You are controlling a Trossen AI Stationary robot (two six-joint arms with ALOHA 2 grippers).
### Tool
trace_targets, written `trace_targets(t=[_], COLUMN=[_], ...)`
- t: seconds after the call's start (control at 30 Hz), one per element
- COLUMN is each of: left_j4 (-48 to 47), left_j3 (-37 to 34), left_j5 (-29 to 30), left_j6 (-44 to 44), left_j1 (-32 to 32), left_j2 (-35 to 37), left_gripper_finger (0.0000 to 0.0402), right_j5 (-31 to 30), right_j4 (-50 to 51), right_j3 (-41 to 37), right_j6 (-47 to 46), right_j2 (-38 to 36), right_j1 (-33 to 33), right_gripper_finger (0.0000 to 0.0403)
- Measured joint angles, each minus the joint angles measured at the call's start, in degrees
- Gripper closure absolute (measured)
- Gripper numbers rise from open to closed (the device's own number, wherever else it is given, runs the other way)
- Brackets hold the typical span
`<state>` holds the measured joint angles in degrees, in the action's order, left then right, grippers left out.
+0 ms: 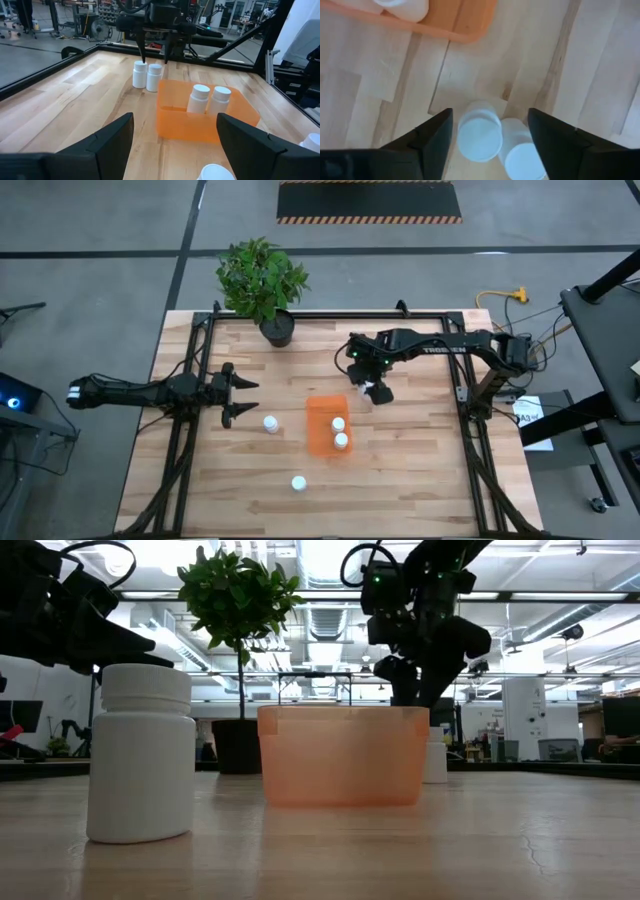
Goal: Pick and place pill bottles into a basket
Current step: Put the white pill bottle into the orange container
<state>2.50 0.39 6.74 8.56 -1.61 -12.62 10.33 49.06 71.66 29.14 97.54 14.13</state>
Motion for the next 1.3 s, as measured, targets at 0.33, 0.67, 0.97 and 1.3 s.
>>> trace_targets(t=[0.33, 0.67, 0.97, 1.3], left_j4=[0.0, 0.0, 0.0, 0.0], left_j3=[0.0, 0.0, 0.0, 0.0], left_j5=[0.0, 0.0, 0.0, 0.0], left_j6=[0.0, 0.0, 0.0, 0.0], left_j1=[0.0, 0.0, 0.0, 0.0], left_j2=[0.0, 0.0, 0.0, 0.0], left_gripper_finger=[0.0134, 0.0134, 0.0134, 0.0134], right_j5=[1.5, -1.4, -1.5, -1.9], right_j4=[0.0, 0.2, 1.5, 1.5], right_j3=[-0.4, -1.7, -2.3, -3.9], right_j6=[2.1, 4.1, 6.6, 7.0], right_j2=[0.0, 0.0, 0.0, 0.0], right_j1=[-0.4, -0.5, -0.6, -0.9], right_gripper_finger=[0.0095, 0.0121, 0.0144, 0.0152])
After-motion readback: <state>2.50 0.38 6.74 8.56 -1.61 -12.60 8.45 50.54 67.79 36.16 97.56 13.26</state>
